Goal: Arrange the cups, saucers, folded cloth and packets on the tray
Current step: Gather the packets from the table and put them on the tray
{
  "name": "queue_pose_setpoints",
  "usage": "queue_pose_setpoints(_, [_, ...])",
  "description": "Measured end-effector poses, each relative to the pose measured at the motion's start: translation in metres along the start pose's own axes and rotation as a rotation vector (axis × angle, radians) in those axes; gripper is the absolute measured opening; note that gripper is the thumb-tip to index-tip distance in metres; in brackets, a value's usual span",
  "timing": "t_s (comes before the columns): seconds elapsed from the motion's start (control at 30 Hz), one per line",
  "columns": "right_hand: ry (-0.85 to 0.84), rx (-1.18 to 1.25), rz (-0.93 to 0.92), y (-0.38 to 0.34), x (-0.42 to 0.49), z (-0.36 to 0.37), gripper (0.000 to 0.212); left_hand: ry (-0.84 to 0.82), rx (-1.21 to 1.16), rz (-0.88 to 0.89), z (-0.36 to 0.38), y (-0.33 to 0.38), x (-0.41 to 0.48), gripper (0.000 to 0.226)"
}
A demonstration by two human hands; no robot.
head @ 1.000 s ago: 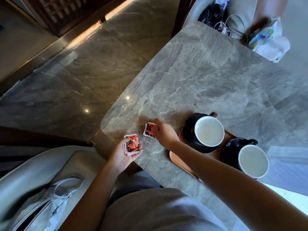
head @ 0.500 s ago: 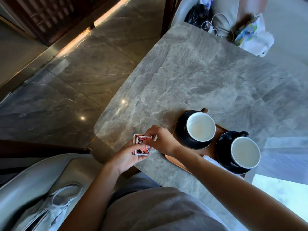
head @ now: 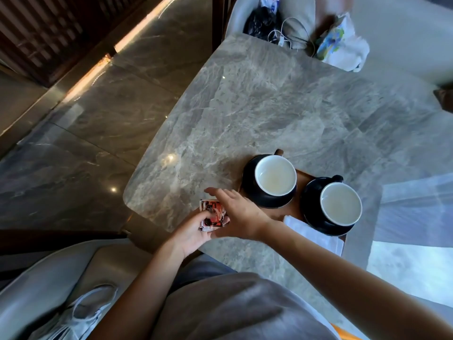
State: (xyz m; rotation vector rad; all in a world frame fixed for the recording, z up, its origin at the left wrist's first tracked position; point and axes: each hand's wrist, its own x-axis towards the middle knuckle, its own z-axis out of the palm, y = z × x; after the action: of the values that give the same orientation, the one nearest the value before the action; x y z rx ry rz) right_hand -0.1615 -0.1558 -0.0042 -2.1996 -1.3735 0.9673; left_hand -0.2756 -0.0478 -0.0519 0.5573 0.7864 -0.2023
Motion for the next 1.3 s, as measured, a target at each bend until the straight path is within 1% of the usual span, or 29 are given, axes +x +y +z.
queue_pose_setpoints(0.03, [-0.003,-0.061,-0.011,0.000,-0.003,0.002,0.104,-0.004,0.019,-0.008,0.005,-0.001,0.000,0.026])
queue_pose_setpoints(0.1, [0.000,-0.138,-0.027,0.000,-0.009,0.008,0.110,-0.011,0.033,-0.010,0.013,-0.004,0.001,0.024])
queue_pose_setpoints(0.17, [0.023,-0.154,-0.030,0.001,-0.014,0.012,0.106,-0.031,0.051,-0.021,0.018,-0.008,0.001,0.022])
queue_pose_setpoints(0.27, [0.089,-0.102,-0.015,0.002,-0.024,0.014,0.090,-0.077,0.096,-0.079,0.023,-0.011,-0.002,0.022])
queue_pose_setpoints(0.33, [0.117,-0.064,-0.008,0.004,-0.031,0.013,0.086,-0.108,0.109,-0.114,0.026,-0.013,-0.003,0.024])
queue_pose_setpoints(0.6, [0.184,0.069,-0.013,0.006,-0.054,-0.005,0.095,-0.221,0.002,-0.126,0.033,-0.019,-0.006,0.029])
queue_pose_setpoints(0.67, [0.203,0.091,-0.027,0.003,-0.057,-0.008,0.094,-0.260,-0.007,-0.119,0.036,-0.021,-0.008,0.036])
queue_pose_setpoints(0.73, [0.190,0.114,-0.046,-0.002,-0.060,-0.011,0.096,-0.303,-0.027,-0.096,0.035,-0.023,-0.008,0.053])
queue_pose_setpoints(0.8, [0.176,0.138,-0.068,-0.007,-0.063,-0.014,0.100,-0.371,-0.071,-0.062,0.034,-0.026,-0.009,0.063])
queue_pose_setpoints(0.87, [0.174,0.167,-0.088,-0.010,-0.064,-0.016,0.103,-0.468,-0.130,-0.043,0.034,-0.028,-0.010,0.064])
queue_pose_setpoints(0.97, [0.168,0.166,-0.094,-0.010,-0.066,-0.020,0.105,-0.558,-0.164,-0.052,0.039,-0.027,-0.012,0.061])
queue_pose_setpoints(1.0, [0.165,0.144,-0.089,-0.009,-0.067,-0.021,0.106,-0.560,-0.156,-0.056,0.041,-0.026,-0.012,0.061])
queue_pose_setpoints(1.13, [0.149,0.042,-0.078,-0.007,-0.069,-0.021,0.109,-0.402,-0.088,-0.086,0.043,-0.029,-0.005,0.071])
queue_pose_setpoints(1.2, [0.150,0.013,-0.076,-0.005,-0.069,-0.021,0.110,-0.377,-0.062,-0.102,0.045,-0.028,-0.004,0.071])
queue_pose_setpoints(1.3, [0.178,-0.064,-0.087,-0.002,-0.069,-0.021,0.105,-0.352,-0.062,-0.131,0.047,-0.025,-0.003,0.075])
